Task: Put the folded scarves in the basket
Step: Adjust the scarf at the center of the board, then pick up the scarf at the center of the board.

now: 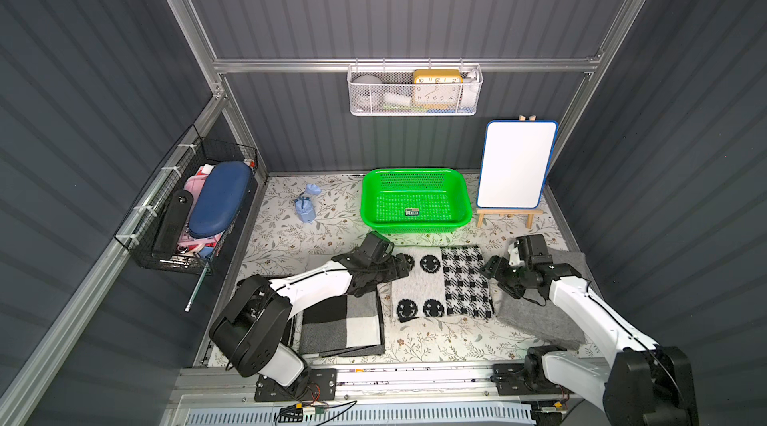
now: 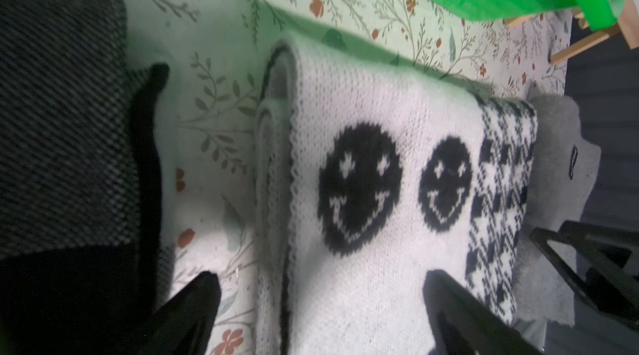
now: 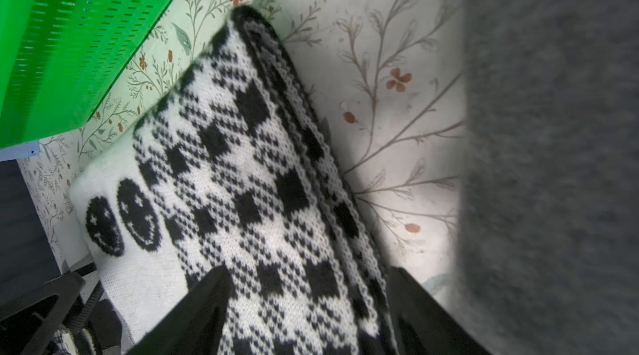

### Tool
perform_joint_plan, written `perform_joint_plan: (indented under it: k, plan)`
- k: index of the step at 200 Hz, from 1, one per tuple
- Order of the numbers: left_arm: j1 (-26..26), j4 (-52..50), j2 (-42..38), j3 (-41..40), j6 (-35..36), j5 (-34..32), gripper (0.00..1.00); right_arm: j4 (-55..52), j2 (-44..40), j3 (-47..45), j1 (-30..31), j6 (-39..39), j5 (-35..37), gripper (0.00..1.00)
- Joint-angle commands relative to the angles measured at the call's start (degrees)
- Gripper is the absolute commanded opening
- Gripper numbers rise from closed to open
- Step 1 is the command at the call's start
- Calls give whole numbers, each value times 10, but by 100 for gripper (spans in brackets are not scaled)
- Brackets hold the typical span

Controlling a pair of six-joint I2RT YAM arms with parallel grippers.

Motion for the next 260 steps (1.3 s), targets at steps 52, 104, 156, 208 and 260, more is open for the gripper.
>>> perform_joint_plan:
  k: [52,104,156,208,260]
  plan:
    - [-38,24,35,-8,-17,25,91,34,81,10,-3,-27,-54,76]
    - [-47,26,54,-18,-50,0,87,27,94,1,-2,-39,-39,76]
    - [-50,27,67,-18,-59,-6,84,34,104,-6,3,-37,-12,79]
    - [-52,50,79,-23,-63,2,75,55,142,-4,39,-24,-15,75]
    - [-53,62,90,-12,-62,21,34,62,142,-2,65,-7,-22,45]
